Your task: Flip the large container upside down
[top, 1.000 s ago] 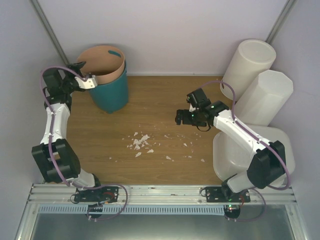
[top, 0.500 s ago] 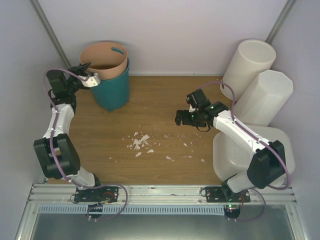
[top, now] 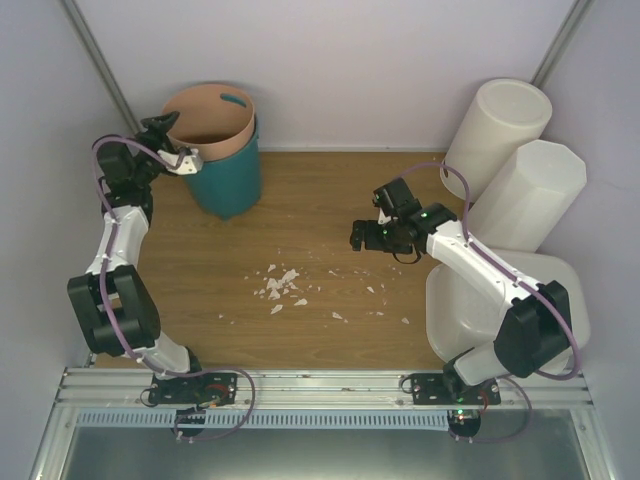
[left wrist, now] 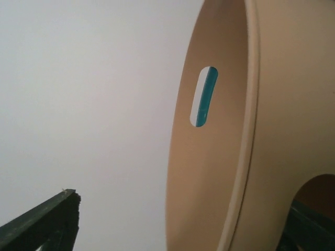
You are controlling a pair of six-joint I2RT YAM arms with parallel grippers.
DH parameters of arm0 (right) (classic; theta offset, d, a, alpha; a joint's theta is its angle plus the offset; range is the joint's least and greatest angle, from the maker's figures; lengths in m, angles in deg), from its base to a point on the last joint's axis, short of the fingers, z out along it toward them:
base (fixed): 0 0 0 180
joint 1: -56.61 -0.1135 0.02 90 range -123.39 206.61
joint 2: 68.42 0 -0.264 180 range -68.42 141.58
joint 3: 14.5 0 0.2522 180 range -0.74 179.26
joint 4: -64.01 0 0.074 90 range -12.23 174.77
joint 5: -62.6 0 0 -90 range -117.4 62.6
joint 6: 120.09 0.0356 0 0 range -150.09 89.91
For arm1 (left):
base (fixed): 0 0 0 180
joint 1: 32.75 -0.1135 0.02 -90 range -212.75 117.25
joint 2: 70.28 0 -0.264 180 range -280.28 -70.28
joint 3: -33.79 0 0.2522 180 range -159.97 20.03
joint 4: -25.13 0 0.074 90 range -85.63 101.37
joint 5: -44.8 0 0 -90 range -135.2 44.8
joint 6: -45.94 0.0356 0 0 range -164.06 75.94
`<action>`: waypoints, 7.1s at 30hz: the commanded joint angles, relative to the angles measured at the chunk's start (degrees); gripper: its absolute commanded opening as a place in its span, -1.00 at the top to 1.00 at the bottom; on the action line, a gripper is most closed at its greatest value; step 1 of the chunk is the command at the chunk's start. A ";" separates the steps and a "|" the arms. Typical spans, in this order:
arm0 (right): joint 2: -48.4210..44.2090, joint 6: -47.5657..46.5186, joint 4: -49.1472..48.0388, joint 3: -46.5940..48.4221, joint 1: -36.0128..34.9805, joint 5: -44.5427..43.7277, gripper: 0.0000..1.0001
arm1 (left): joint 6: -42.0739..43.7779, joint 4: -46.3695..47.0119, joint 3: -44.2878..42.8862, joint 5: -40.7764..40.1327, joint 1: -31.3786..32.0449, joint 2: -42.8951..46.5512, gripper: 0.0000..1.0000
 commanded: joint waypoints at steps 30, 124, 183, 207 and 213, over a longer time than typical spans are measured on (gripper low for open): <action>-0.93 -1.00 -2.19 -0.18 -0.33 -0.27 -1.00 | 20.50 -20.43 -14.47 -0.72 3.79 -13.77 -0.05; -14.06 -0.16 3.75 14.90 -0.29 -20.50 -1.00 | -26.61 -7.64 -41.64 15.42 2.98 5.49 1.00; -20.08 9.49 9.42 9.06 10.36 -19.59 -1.00 | -109.68 17.18 2.22 18.76 39.60 -5.73 1.00; -26.97 16.56 -21.60 -24.87 21.39 6.07 -1.00 | -107.79 3.75 -7.23 20.72 39.59 -12.98 1.00; -22.78 15.56 -27.81 -24.21 21.65 9.52 -1.00 | -99.83 -10.60 -11.36 23.56 39.60 -15.44 1.00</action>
